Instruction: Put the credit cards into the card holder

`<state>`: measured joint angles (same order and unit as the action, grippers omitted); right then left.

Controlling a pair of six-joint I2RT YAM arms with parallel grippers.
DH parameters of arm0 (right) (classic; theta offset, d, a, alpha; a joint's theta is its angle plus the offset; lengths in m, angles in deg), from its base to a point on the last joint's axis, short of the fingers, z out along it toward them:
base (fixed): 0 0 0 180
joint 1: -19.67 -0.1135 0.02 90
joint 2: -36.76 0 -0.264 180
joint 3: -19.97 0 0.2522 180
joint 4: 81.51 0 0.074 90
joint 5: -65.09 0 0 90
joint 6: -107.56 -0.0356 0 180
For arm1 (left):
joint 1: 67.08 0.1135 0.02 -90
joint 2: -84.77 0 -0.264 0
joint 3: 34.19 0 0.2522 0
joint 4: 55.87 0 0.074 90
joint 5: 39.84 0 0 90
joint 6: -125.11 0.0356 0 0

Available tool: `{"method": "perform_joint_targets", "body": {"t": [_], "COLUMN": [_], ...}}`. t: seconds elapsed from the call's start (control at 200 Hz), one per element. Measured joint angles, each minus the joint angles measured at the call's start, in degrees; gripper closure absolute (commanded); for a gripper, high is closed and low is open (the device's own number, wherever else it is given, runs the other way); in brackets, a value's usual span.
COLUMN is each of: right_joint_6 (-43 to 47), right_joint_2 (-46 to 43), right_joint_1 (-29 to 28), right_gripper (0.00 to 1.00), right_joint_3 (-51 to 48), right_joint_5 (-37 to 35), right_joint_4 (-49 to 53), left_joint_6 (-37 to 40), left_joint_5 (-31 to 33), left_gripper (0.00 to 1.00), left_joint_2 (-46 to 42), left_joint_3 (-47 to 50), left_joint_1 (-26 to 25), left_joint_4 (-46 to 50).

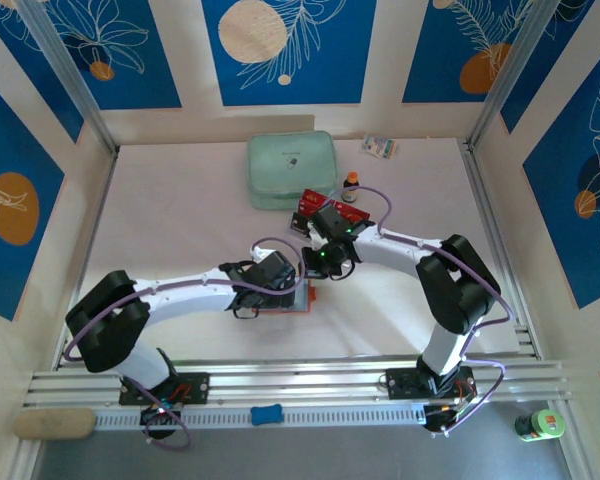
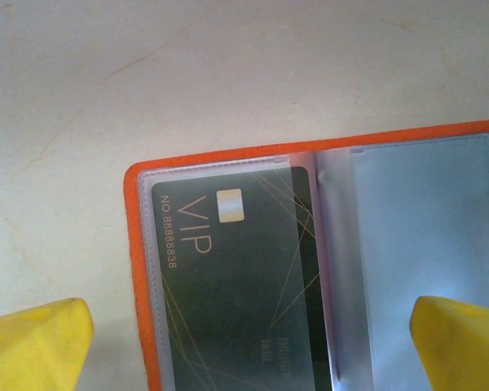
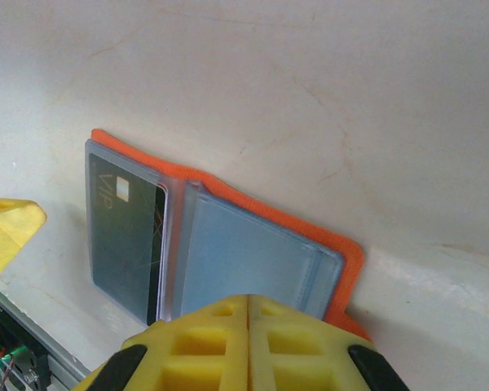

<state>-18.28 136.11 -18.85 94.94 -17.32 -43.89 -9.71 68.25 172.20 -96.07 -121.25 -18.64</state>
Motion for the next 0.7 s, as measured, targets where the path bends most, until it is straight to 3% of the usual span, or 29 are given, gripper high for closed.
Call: {"method": "perform_joint_targets", "body": {"t": [0.7], "right_joint_6": [-2.5], "right_joint_2": [6.2], "right_joint_1": [-2.0], "right_gripper": [0.93], "right_joint_3": [0.0], "right_joint_5": [0.5], "right_joint_4": [-3.1], "left_joint_6": [3.2], "left_joint_5": [-0.7], "left_gripper": [0.00], "left_joint_2": [0.0], "left_joint_3": [0.0], "left_joint_1": [1.6], "left_joint_4": [-0.2]}}
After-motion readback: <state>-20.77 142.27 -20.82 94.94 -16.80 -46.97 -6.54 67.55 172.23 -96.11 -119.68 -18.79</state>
